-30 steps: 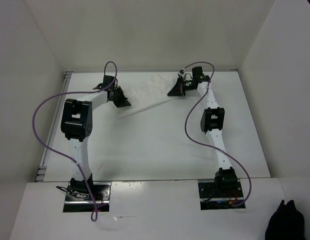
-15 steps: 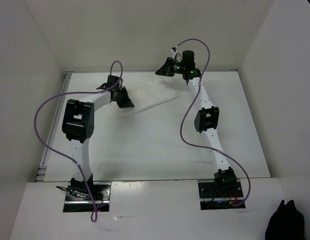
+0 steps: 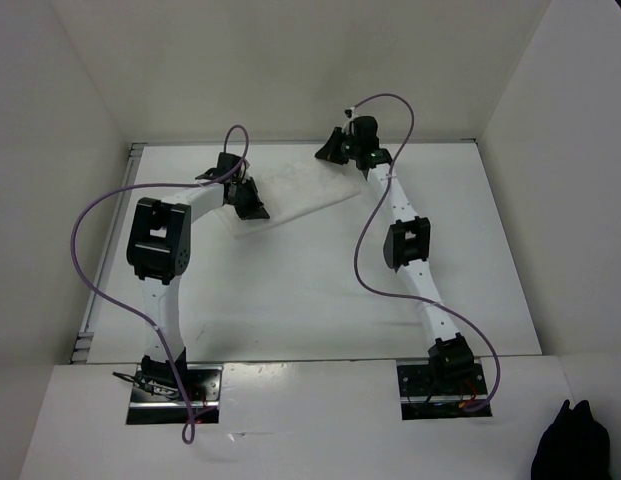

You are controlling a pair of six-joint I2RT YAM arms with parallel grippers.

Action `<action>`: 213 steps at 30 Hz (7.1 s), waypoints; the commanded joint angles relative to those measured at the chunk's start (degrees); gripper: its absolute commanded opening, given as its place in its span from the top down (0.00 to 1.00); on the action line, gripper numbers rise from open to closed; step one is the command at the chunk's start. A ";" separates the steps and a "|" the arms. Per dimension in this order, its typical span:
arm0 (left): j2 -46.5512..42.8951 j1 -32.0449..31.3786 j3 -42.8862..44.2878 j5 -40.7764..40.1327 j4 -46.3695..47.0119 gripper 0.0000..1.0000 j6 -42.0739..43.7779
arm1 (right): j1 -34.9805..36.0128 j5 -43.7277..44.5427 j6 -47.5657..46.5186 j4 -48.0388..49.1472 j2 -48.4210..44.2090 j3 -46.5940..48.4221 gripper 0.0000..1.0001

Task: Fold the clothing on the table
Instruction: Fold the skirt

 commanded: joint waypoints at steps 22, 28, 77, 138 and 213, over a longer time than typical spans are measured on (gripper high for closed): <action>-3.06 -3.31 -9.95 5.50 -2.76 1.00 0.68 | -9.69 -2.17 -9.34 -14.37 -21.78 1.70 0.78; -2.25 -19.81 2.90 14.92 -10.39 0.99 15.66 | -9.69 -0.18 -14.08 -19.39 -35.07 1.70 0.76; 3.89 -38.03 8.47 -6.90 -23.16 1.00 27.05 | -15.58 6.51 -17.87 -33.19 -75.43 -28.01 0.66; 33.50 -13.70 62.07 -21.72 -15.31 0.97 11.05 | -22.70 3.79 -15.06 -19.13 -102.76 -72.13 0.69; -15.88 -20.28 -11.36 -43.27 -30.19 0.49 2.35 | -14.53 -7.82 -37.48 -20.03 -57.33 -87.16 0.01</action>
